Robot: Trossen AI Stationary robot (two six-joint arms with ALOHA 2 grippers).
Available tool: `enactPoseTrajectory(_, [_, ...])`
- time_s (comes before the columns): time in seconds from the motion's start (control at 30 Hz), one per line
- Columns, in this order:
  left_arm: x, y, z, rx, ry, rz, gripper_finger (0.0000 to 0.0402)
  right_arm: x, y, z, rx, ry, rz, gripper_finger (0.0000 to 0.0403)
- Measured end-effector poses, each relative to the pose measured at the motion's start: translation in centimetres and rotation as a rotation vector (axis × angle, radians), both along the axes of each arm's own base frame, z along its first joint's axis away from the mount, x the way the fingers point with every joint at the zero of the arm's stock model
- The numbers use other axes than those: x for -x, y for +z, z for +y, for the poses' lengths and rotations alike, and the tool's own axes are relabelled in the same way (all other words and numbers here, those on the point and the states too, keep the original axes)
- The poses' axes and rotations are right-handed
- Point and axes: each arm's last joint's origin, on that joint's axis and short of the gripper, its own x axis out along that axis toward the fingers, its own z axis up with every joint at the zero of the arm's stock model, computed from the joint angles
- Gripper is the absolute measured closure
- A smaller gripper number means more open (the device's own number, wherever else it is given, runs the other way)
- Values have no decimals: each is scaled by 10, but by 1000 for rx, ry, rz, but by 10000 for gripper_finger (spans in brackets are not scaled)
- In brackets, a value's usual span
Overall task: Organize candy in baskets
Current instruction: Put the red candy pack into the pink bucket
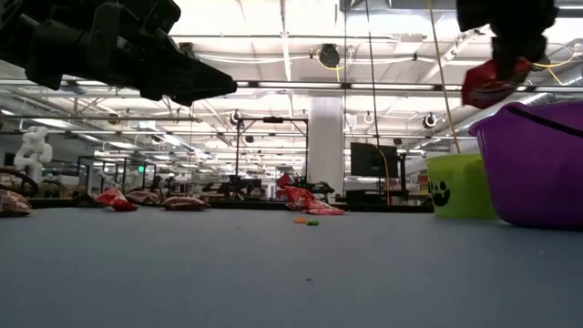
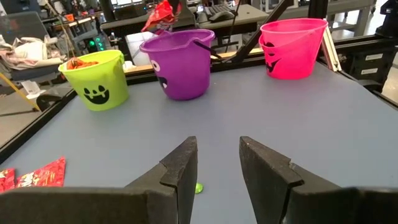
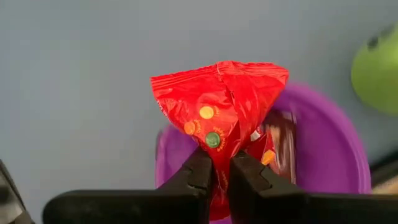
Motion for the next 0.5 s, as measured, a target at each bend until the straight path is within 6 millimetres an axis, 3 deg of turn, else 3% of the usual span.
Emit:
enactPoseTrajectory(0.2, [0, 1, 0, 3, 1, -10, 274, 11, -1, 7, -67, -63, 82, 380])
enactPoseTrajectory(0.5, [-2, 2, 0, 2, 2, -6, 274, 12, -1, 20, -106, -71, 73, 380])
